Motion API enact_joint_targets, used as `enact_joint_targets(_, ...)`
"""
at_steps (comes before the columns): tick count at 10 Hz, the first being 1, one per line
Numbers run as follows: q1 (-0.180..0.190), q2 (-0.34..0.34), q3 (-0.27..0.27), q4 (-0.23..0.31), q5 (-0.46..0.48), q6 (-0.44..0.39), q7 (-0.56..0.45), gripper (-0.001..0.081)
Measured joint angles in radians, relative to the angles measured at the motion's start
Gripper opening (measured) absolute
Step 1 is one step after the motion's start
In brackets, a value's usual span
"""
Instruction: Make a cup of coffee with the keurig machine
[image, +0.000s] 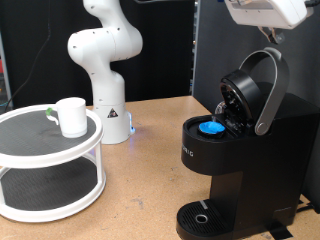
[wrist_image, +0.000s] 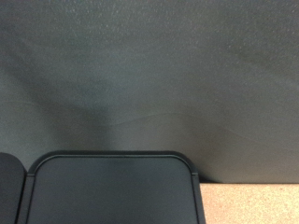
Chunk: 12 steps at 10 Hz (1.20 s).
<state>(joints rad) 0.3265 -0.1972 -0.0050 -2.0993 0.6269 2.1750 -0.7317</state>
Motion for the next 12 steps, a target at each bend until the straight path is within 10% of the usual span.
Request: enact_joint_targets(12, -0.048, -0.025, -0.077, -0.018, -0.048, -0.134, -0.137, 0.0002)
